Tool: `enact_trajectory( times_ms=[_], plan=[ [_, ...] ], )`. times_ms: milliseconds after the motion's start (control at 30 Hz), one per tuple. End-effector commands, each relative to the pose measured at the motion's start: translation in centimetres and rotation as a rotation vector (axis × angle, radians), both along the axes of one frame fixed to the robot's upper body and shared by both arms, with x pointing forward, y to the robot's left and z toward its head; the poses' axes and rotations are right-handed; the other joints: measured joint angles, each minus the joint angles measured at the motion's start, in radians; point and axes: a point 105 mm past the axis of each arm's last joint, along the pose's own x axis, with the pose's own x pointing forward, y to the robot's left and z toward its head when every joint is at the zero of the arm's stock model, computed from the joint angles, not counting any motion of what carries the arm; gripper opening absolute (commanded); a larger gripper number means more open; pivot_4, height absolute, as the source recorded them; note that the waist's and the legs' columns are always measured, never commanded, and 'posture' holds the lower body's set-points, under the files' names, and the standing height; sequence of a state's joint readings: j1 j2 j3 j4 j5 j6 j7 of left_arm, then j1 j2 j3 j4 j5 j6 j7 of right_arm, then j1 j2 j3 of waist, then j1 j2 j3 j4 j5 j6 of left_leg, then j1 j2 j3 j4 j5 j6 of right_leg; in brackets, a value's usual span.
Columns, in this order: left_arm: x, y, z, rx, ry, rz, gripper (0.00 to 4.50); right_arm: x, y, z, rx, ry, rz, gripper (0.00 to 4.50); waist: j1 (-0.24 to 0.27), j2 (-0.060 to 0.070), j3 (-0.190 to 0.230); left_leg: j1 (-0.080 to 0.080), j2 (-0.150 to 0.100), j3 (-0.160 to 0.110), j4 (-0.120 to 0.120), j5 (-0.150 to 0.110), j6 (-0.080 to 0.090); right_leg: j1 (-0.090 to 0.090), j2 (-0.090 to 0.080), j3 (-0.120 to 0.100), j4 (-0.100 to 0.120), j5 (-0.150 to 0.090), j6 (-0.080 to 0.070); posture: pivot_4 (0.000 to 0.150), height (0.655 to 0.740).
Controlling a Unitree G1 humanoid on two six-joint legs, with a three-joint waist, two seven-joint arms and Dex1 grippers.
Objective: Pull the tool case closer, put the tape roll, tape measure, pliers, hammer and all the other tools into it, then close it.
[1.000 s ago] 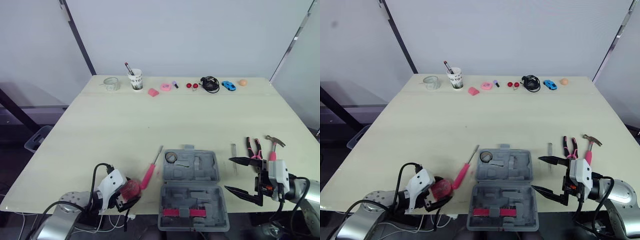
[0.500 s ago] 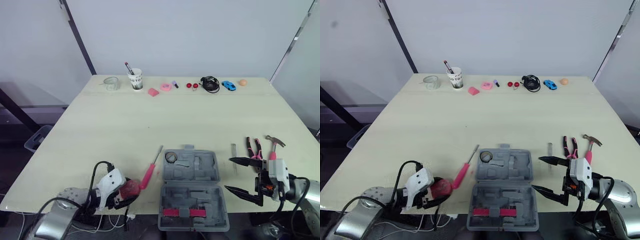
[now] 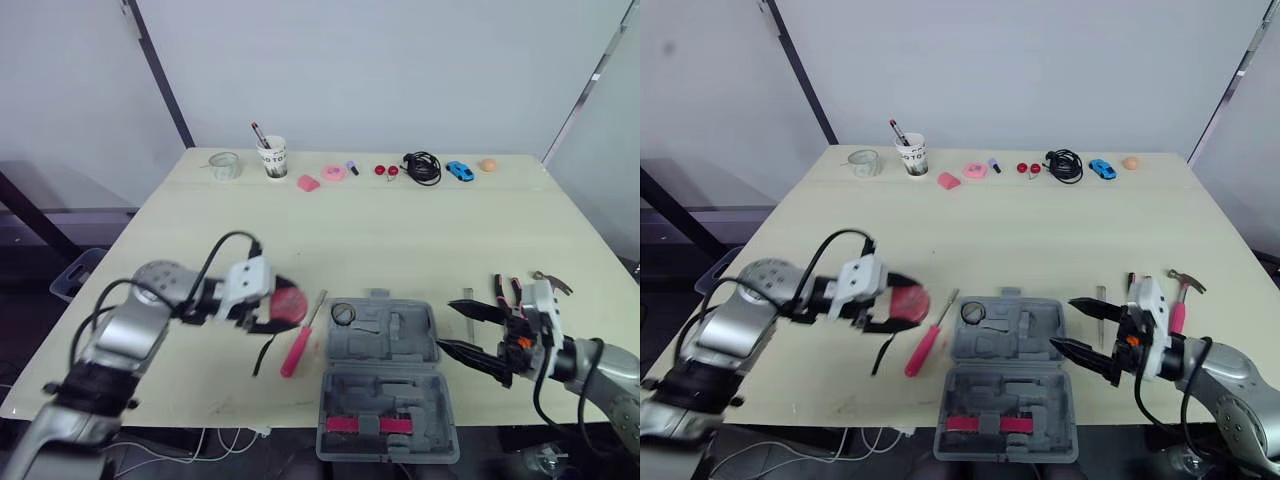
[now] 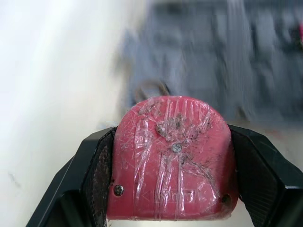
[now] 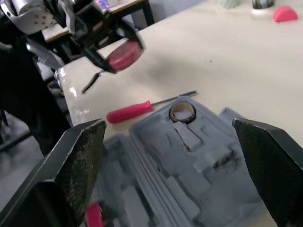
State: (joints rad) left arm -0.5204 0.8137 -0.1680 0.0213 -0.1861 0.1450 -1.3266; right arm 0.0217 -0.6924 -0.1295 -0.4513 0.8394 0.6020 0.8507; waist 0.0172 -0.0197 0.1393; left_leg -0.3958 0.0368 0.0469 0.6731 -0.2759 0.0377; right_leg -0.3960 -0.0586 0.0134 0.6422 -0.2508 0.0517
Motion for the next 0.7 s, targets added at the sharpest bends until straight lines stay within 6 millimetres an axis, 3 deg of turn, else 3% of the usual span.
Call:
enact_trajectory(
  times_ms=[33,300,533,700],
  plan=[
    [0.6,-3.3,0.8,-0.036,-0.017,-0.124,3.04,-0.3,1.9,0.9,0.006,0.143,0.026,4.5,-0.002,0.0,0.0,-0.001,0.0,0.0,0.0,0.0,0.0,0.0,0.001,0.001,0.0,0.0,0.0,0.15,0.74],
    [1.0,-9.0,1.2,-0.103,-0.045,-0.283,3.04,2.1,3.5,1.3,0.093,0.383,-0.102,4.5,-0.007,-0.001,0.0,-0.002,0.002,-0.002,0.0,0.0,0.0,-0.002,0.006,0.002,0.0,0.002,0.004,0.15,0.74],
    [1.4,-11.2,1.5,-0.114,-0.073,-0.336,3.04,3.0,5.0,2.3,0.217,0.525,-0.161,4.5,-0.005,-0.001,0.0,-0.002,0.002,-0.002,0.0,0.0,0.0,-0.002,0.006,0.005,0.0,0.003,0.004,0.15,0.74],
    [1.7,-12.2,1.9,-0.154,-0.08,-0.339,3.04,4.0,5.6,2.0,0.245,0.632,-0.241,4.5,-0.008,-0.001,0.001,-0.003,0.001,-0.003,0.0,0.0,0.0,-0.002,0.006,0.005,0.0,0.003,0.004,0.15,0.74]
  ],
)
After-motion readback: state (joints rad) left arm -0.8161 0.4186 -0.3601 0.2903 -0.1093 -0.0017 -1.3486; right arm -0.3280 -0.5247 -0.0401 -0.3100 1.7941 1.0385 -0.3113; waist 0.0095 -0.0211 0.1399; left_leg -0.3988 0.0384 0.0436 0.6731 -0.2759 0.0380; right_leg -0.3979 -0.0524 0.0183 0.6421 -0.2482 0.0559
